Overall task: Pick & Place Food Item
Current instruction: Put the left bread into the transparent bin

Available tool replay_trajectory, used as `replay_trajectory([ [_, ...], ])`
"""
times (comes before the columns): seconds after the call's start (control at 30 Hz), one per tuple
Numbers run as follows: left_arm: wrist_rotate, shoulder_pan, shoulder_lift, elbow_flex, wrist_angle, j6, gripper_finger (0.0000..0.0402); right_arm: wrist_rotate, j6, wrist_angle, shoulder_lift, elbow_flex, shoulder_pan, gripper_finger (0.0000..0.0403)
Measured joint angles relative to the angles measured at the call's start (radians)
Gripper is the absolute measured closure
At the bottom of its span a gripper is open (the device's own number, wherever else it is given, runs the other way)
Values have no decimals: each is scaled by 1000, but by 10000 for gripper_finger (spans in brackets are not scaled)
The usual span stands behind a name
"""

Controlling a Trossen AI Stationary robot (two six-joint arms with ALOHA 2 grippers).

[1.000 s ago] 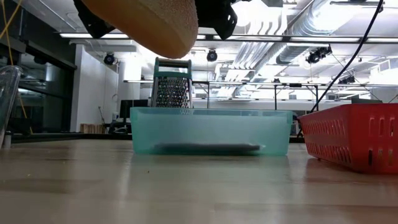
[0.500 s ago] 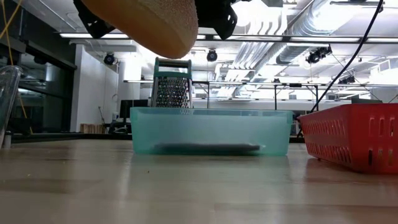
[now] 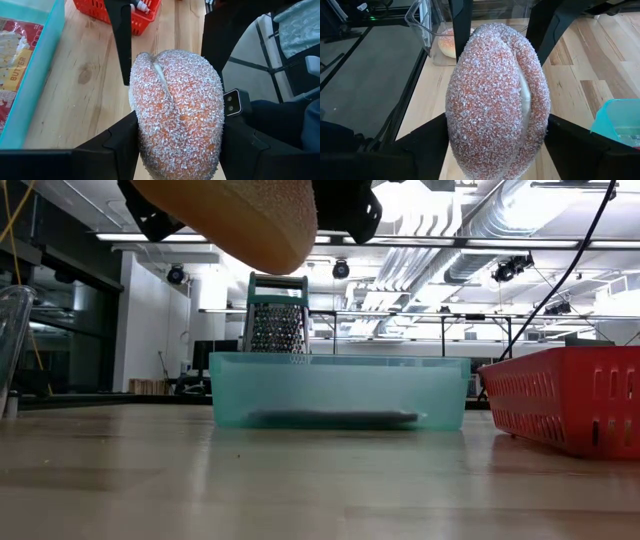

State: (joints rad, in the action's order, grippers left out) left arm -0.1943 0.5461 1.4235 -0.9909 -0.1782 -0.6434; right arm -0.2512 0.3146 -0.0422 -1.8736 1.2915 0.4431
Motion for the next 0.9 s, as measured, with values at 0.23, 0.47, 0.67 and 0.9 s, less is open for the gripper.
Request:
replay_trajectory([
  [0.23, 0, 0, 0, 0, 0, -2, 193, 0, 6, 0, 0, 0, 0, 86],
  [0.47, 1, 0, 0, 0, 0, -5, 193, -1, 6, 0, 0, 0, 3, 72],
  [0.67, 1, 1, 0, 0, 0, -4, 193, -1, 6, 1, 2, 0, 13, 66],
  [0.9, 1, 0, 0, 0, -1, -4, 193, -7, 5, 22, 40, -2, 21, 64],
])
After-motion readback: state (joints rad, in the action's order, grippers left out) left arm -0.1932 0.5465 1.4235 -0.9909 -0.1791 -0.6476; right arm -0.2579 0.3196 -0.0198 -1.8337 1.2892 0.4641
